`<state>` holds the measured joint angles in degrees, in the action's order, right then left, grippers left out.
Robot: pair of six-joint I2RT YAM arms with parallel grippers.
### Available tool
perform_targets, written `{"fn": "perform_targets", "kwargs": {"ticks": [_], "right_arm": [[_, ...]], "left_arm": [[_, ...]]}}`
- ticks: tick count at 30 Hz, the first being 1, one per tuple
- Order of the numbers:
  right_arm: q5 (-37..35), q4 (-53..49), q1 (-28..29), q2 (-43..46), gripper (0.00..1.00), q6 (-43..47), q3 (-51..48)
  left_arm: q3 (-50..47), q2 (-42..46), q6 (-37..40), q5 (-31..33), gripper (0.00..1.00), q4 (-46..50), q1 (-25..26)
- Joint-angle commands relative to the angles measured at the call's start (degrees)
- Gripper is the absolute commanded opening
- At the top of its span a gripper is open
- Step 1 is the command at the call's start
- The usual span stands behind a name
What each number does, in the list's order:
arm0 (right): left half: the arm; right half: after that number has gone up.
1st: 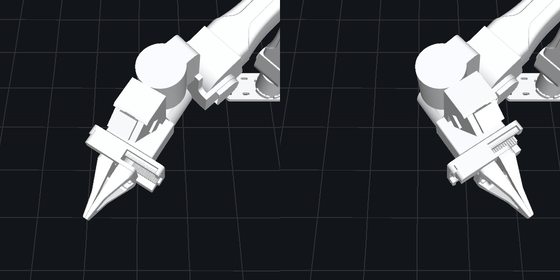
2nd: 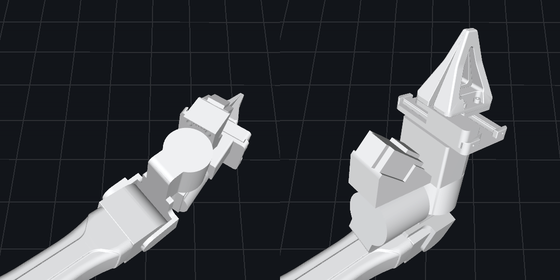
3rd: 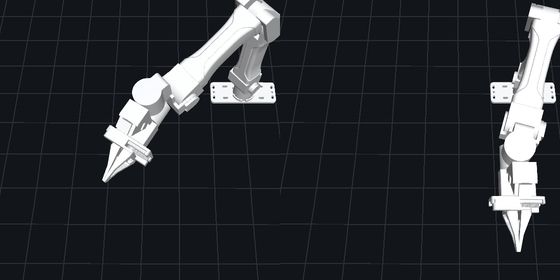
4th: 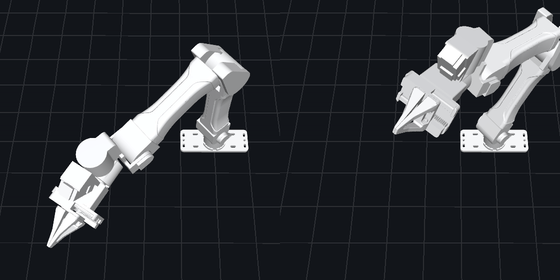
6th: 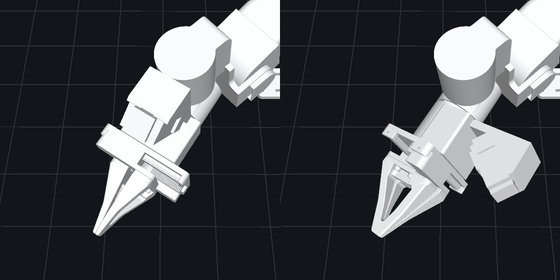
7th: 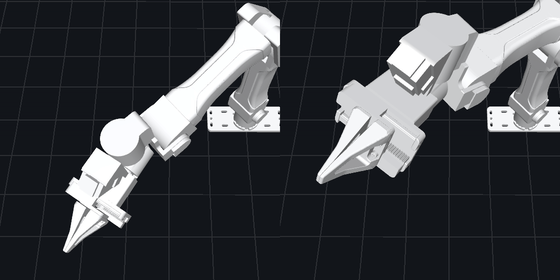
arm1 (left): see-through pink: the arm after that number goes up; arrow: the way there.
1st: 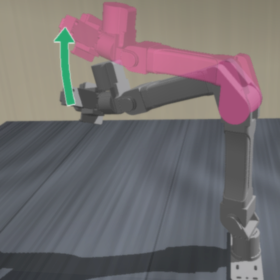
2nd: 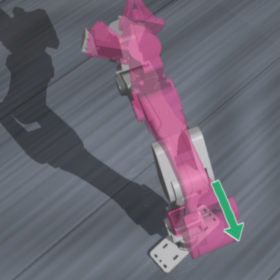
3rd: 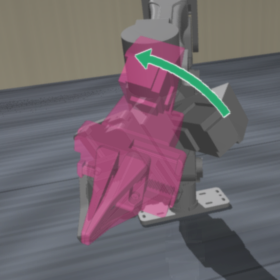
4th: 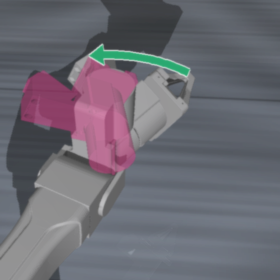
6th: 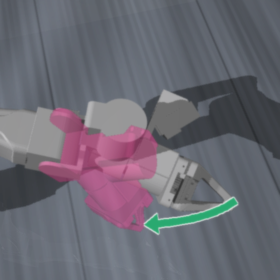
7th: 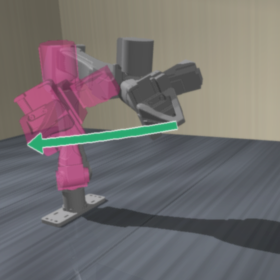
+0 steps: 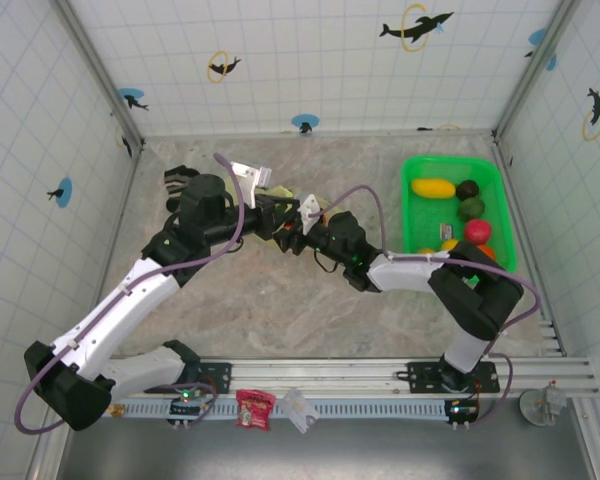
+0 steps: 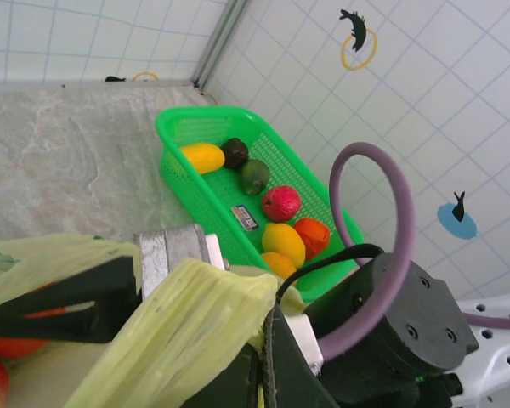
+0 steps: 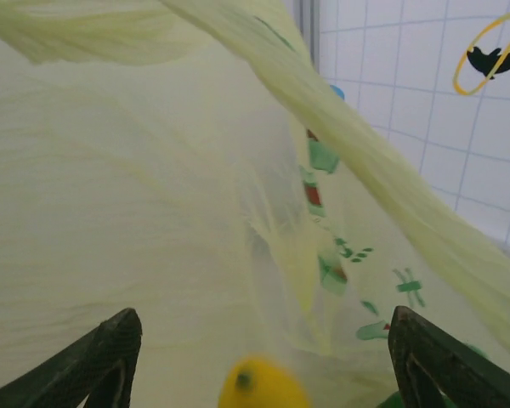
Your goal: Place the fake fruits into the plastic bag and tie a complex knot
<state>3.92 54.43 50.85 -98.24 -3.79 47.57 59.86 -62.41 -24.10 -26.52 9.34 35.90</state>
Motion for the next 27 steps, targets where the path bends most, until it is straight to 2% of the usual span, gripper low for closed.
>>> {"fn": "perform_targets", "kwargs": {"ticks": [1,4,8,15,19,24,27], "right_arm": [[1.33,0.25,-0.94,0.12,0.79,-2.12,1.21],[1.74,-0.38,-1.66,1.21,0.75,-3.43,0.64],[2.53,-1.51,-2.33,3.62,0.63,-4.20,-0.59],[3.18,-4.48,-2.78,10.95,0.30,-5.48,-4.37],[2.43,-7.41,-2.84,15.22,0.28,-4.81,-7.63],[0.74,-9.70,-3.77,20.72,0.19,-5.54,-12.17],[0.65,-13.74,-5.13,23.80,0.17,-7.28,-12.13]], "left_arm": [[1.83,0.01,-0.52,-1.26,0.00,-1.53,-0.30],[2.05,-0.21,-0.09,-1.12,0.00,-1.10,-0.24],[2.32,-0.24,0.51,-0.79,0.00,-0.62,-0.30],[2.11,0.03,1.08,0.16,0.00,-0.14,-0.30],[1.87,0.29,1.25,0.15,0.00,-0.12,-0.30],[1.62,0.53,1.25,0.13,0.00,-0.12,-0.27],[1.41,0.61,1.15,-0.03,0.00,-0.47,-0.30]]}}
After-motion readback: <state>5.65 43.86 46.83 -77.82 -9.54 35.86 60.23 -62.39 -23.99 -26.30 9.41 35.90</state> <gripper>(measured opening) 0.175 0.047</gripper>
